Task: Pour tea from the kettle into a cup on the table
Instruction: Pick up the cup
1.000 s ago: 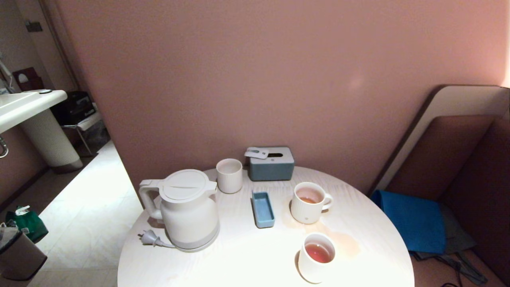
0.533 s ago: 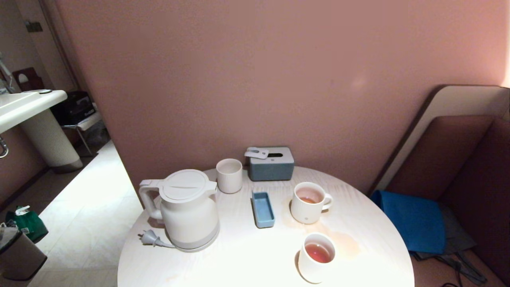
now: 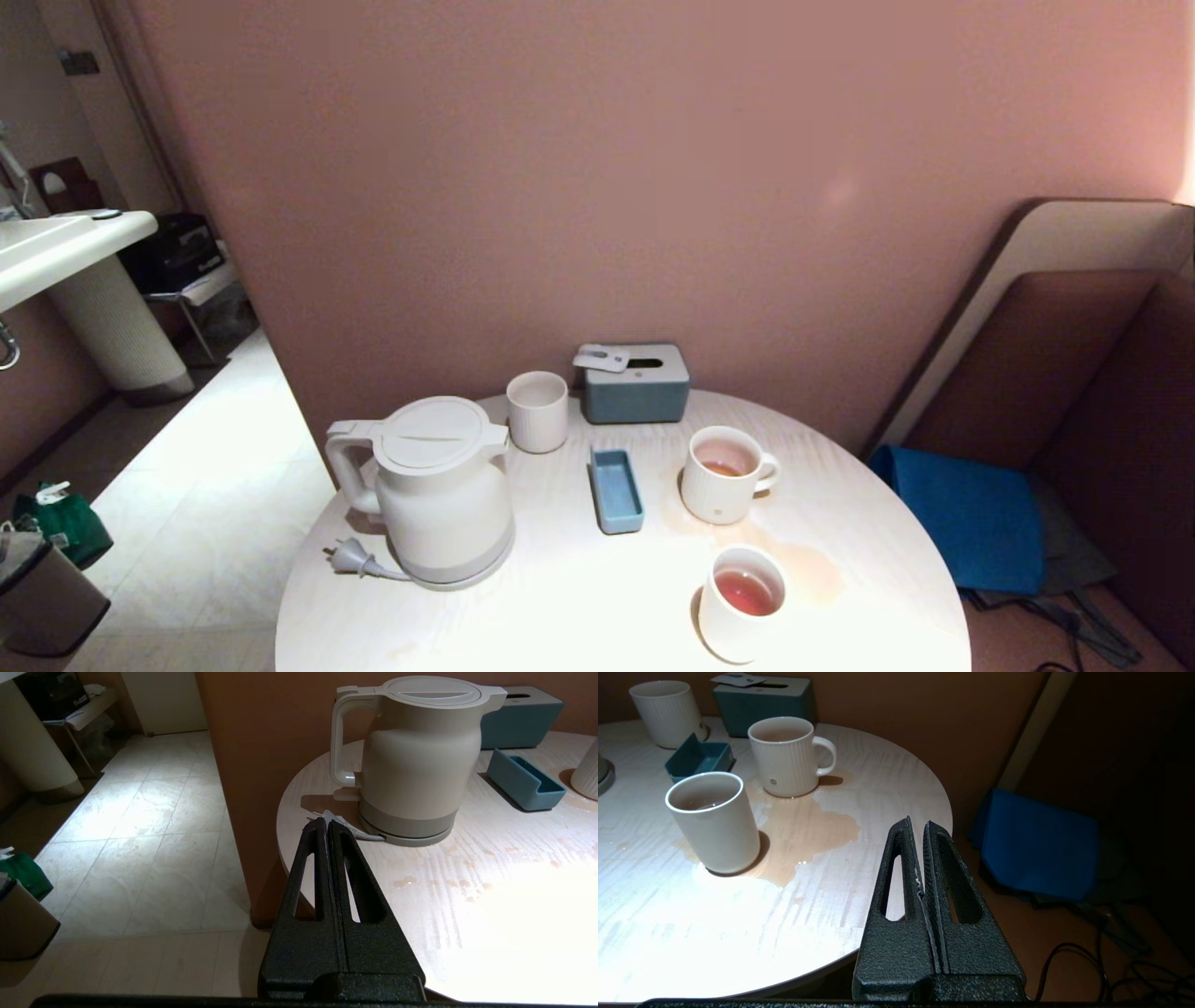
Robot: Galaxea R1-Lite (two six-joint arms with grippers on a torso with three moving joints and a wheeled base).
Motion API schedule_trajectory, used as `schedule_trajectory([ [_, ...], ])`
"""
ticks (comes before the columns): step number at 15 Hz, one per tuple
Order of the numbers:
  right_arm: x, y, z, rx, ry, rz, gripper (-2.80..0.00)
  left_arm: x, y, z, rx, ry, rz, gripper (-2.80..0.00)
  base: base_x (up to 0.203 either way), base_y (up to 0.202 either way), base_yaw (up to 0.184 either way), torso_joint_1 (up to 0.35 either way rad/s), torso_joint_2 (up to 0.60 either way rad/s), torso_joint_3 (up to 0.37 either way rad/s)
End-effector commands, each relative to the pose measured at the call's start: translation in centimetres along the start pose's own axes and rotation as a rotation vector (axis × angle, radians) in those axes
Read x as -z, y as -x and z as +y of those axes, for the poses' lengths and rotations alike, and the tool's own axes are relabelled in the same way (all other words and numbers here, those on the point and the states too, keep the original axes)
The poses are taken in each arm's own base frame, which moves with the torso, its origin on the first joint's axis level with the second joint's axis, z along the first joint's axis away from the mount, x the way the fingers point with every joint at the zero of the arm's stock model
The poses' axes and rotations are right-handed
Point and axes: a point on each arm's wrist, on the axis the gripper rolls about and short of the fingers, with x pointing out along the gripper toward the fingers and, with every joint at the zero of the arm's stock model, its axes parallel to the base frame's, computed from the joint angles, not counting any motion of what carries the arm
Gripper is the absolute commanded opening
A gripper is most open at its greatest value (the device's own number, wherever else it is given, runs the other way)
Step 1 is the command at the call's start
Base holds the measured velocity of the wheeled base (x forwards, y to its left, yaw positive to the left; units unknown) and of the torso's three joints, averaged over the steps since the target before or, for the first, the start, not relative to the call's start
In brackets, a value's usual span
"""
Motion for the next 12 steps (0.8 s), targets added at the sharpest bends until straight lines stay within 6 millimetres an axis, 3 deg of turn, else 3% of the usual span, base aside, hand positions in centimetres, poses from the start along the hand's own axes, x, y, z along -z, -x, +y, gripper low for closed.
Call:
schedule_trajectory([
  [1, 0.00, -0.01, 0.00, -0.002, 0.004, 0.001, -2.80, -0.01, -0.01, 0.00, 0.000, 0.000, 0.001, -2.80, 0.000, 0.000, 0.000, 0.000, 0.00, 0.000],
  [12, 0.00, -0.01, -0.02, 0.009, -0.004, 0.001, -2.80, 0.00, -0.01, 0.00, -0.001, 0.000, 0.002, -2.80, 0.000, 0.000, 0.000, 0.000, 0.00, 0.000],
])
